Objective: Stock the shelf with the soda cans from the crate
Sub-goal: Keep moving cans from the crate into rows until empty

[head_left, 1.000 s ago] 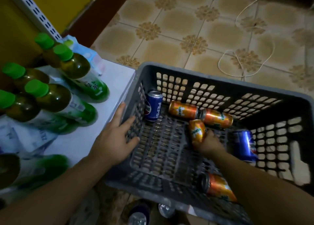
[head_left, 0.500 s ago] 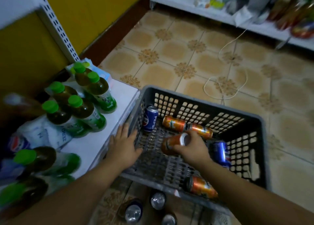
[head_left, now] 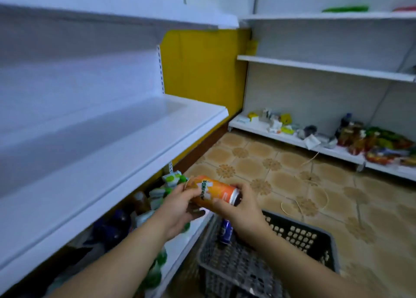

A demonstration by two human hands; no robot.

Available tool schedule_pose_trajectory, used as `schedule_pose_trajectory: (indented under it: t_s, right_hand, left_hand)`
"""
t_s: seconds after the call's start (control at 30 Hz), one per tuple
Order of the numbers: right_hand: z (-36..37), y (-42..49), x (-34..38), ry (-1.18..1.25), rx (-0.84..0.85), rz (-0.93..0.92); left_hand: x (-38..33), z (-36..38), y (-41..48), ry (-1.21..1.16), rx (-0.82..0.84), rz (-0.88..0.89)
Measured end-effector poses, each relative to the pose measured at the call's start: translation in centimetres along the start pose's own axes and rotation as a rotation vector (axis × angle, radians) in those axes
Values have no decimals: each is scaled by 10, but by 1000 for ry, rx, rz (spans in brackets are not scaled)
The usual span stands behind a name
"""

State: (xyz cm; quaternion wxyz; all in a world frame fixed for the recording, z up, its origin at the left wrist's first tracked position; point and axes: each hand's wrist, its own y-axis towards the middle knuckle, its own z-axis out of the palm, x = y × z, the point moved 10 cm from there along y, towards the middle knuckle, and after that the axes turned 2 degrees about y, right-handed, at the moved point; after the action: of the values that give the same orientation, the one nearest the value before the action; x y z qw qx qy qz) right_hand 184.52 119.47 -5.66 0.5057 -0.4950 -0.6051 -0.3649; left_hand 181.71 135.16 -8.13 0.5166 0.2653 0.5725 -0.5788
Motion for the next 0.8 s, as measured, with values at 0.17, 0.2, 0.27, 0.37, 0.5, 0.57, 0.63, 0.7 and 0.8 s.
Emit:
schedule_pose_trajectory:
  t_s: [0.17, 0.2, 0.27, 0.37, 0.5, 0.57, 0.63, 0.7, 0.8]
  right_hand:
    - [66, -42, 102, -162, 145, -237]
    - [81, -52, 119, -169, 187, -271]
    - [112, -71, 149, -155, 278, -320]
    - [160, -99, 180, -86, 394, -347]
    - [235, -136, 205, -99, 602, -427]
    - [273, -155, 210, -204, 700, -480]
    - [307, -169, 210, -350, 778, -518]
    - [337, -175, 202, -535, 811, -554]
    - [367, -165, 187, -798, 766, -579]
  left_hand:
    - [-96, -57, -98, 12, -141, 270]
    - [-109, -69, -119, 12, -166, 303]
    - [-125, -99, -156, -9, -201, 332]
    - [-134, -139, -207, -78, -200, 364]
    - [-146, -206, -268, 52, -408, 458]
    - [-150, -236, -299, 179, -532, 476]
    - [-149, -263, -326, 308, -645, 472]
    - [-145, -290, -349, 406, -761, 453]
    - [-135, -322, -369, 490, -859, 402]
